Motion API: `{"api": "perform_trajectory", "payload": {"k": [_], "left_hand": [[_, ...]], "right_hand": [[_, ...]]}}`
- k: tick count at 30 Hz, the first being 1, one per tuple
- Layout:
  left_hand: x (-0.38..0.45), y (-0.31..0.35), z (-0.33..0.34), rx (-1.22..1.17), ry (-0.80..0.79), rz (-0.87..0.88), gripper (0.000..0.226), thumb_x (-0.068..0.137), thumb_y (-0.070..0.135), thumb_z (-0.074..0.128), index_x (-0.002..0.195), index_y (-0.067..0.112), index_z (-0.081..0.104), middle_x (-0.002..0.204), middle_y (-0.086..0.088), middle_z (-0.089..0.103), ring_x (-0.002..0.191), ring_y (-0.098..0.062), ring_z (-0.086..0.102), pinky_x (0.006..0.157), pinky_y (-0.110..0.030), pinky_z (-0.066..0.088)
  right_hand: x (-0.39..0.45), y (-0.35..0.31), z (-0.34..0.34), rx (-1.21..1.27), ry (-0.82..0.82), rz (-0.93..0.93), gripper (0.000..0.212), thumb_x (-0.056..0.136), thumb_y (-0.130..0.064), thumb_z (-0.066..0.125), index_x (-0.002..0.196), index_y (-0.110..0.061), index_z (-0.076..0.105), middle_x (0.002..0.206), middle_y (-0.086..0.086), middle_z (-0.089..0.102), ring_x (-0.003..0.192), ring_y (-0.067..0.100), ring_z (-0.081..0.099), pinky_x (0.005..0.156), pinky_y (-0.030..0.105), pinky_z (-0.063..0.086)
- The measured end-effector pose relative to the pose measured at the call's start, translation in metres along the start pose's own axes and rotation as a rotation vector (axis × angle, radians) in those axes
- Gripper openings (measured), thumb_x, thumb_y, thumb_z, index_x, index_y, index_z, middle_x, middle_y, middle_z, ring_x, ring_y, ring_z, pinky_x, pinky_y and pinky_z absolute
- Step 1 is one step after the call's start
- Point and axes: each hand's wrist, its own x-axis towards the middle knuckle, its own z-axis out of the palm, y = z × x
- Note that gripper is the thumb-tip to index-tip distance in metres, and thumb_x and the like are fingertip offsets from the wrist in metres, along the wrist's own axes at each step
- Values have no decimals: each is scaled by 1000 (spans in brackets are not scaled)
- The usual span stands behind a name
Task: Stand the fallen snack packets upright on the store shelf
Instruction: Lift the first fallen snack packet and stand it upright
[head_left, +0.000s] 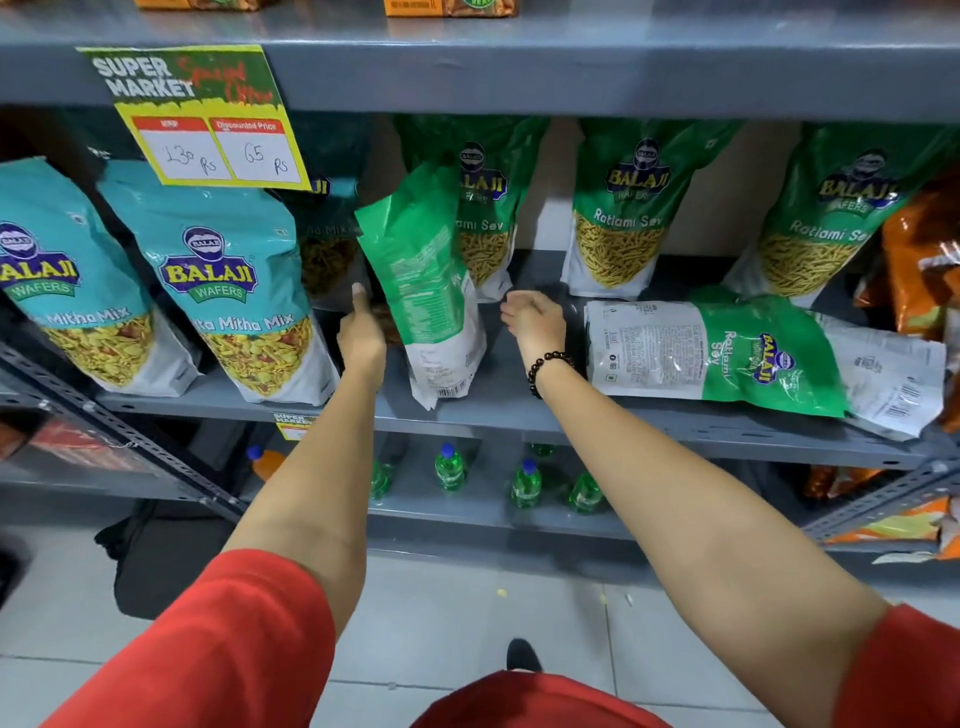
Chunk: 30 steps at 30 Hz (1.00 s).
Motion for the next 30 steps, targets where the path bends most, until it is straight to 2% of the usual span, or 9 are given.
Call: {"api": "perform_trajectory", "payload": {"k": [4, 7, 11, 13, 15, 17, 20, 25, 30], "left_hand": [[-6, 0, 8, 41, -161, -41, 55, 96, 51, 25, 134, 18, 48, 129, -5, 57, 103, -24, 56, 99, -38, 43], [-11, 2, 11, 166, -67, -21, 57, 94, 53, 25, 128, 16, 53, 130, -10, 57, 109, -31, 54, 95, -39, 44], [-17, -7, 7, 221, 26, 39, 71, 90, 62, 29, 121, 4, 57, 118, -20, 62, 95, -36, 62, 77, -43, 55], [-17, -11, 3, 71, 4, -1, 70, 92, 57, 32, 119, -2, 56, 105, -26, 66, 72, -35, 66, 57, -38, 58], [-15, -13, -2, -1, -27, -8, 57, 96, 43, 37, 117, -6, 55, 104, -31, 66, 61, -28, 63, 55, -34, 56], [-9, -10, -4, -17, -72, 18, 40, 93, 21, 48, 126, -2, 51, 124, -26, 60, 78, -26, 63, 72, -34, 54], [-7, -2, -4, -4, -290, 71, 60, 79, -1, 58, 136, 7, 42, 135, -12, 53, 123, -29, 51, 95, -32, 47], [-21, 5, -1, -9, -559, 180, 57, 69, -9, 71, 120, 7, 52, 121, -10, 63, 112, -25, 60, 93, -33, 49], [-31, -4, -3, -76, -490, 202, 58, 70, -6, 75, 123, -4, 52, 126, -16, 61, 109, -25, 62, 81, -24, 54]], "right_hand": [[-18, 21, -8, -395, -197, -216, 22, 73, -9, 65, 90, -15, 52, 91, 6, 58, 86, 21, 56, 72, 26, 44], [-34, 36, -3, -616, -495, -199, 80, 57, -40, 82, 120, -11, 43, 122, 7, 48, 110, 21, 51, 91, 35, 47], [-40, 34, 4, -674, -499, -204, 120, 44, -59, 82, 142, -19, 24, 144, 5, 35, 134, 21, 34, 110, 42, 37], [-32, 27, 1, -666, -465, -200, 114, 49, -52, 84, 141, -16, 27, 142, 8, 40, 133, 24, 37, 110, 43, 37], [-22, 23, -7, -754, -425, -214, 102, 56, -46, 84, 138, -15, 33, 136, 14, 44, 128, 29, 40, 107, 41, 39], [-12, 20, -15, -757, -331, -225, 91, 62, -33, 84, 136, -10, 36, 132, 18, 47, 121, 32, 47, 99, 38, 43], [-7, 15, -22, -515, -201, -159, 74, 70, -7, 78, 132, -2, 37, 120, 25, 58, 109, 38, 59, 91, 47, 51], [-10, 17, -21, -388, -259, -128, 66, 71, -10, 78, 127, -2, 44, 129, 16, 57, 118, 30, 54, 95, 37, 46], [-17, 20, -13, -370, -202, -149, 63, 72, -18, 78, 124, -4, 46, 126, 16, 61, 112, 30, 58, 89, 35, 49]]}}
